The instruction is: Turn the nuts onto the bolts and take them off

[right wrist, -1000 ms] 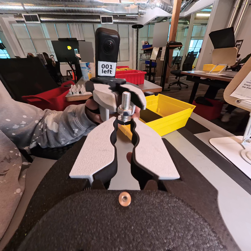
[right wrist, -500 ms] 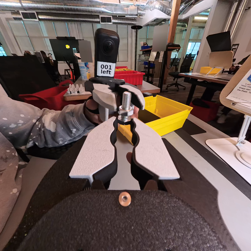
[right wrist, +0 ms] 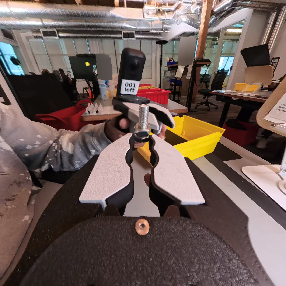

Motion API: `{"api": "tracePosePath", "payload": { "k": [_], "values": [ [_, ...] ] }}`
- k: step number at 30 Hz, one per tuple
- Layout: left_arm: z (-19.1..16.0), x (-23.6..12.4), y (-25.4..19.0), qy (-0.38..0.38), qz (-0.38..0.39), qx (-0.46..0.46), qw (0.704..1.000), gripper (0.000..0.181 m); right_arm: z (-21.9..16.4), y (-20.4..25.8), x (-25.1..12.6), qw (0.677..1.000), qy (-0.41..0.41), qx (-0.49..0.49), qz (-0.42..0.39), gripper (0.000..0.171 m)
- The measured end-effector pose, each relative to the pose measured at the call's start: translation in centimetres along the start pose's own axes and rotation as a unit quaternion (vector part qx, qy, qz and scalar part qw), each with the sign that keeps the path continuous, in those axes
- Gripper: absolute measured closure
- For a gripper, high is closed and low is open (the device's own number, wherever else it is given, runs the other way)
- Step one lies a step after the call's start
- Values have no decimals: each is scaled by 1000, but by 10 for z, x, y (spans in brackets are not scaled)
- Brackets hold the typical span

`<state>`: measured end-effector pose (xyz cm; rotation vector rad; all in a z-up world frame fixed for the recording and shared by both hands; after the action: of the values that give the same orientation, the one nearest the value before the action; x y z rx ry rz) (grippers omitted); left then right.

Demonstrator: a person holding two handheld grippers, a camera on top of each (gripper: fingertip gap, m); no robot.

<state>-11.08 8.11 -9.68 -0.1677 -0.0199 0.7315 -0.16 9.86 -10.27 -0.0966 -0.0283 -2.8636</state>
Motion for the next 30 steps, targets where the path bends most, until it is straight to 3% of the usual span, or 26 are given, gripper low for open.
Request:
{"api": "tracePosePath", "payload": {
  "k": [7, 10, 11, 13, 16, 20, 25, 30],
  "values": [
    [2, 9, -27, -11, -79, -7, 997, 148, -5, -3, 3, 999, 25, -11, -22, 153],
    [0, 9, -19, 8, -68, -32, 997, 145, -6, -2, 3, 999, 27, -18, -21, 153],
    [2, 4, -7, 9, -27, -46, 999, 166, -4, -1, 1, 1000, 17, -17, -10, 153],
    [5, -8, 6, -2, 14, -29, 999, 165, 7, -1, -5, 1000, -5, -8, -2, 153],
    [19, -18, 2, -21, 5, -27, 999, 161, 14, -8, -14, 998, 18, -36, -49, 153],
    [30, -26, -1, -16, 49, 30, 998, 162, 23, -42, -46, 987, 45, -4, -153, 153],
    [45, -49, 18, -66, 110, 52, 990, 174, 13, -106, -113, 934, 149, 34, -324, 153],
    [53, -79, 41, -116, 156, 27, 981, 181, -26, -171, -170, 834, 318, 100, -439, 153]
  ]
}}
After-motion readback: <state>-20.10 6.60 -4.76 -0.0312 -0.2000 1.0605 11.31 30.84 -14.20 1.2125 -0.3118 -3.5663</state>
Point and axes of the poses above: each gripper's, where its closed fingertips meet, x out along the fingers, z out of its top, y = z × x across the jaws, the point moved 5 cm from there along -x, back along the fingers, and after that the axes turned 1 degree about -x, right-handed, at the moved point
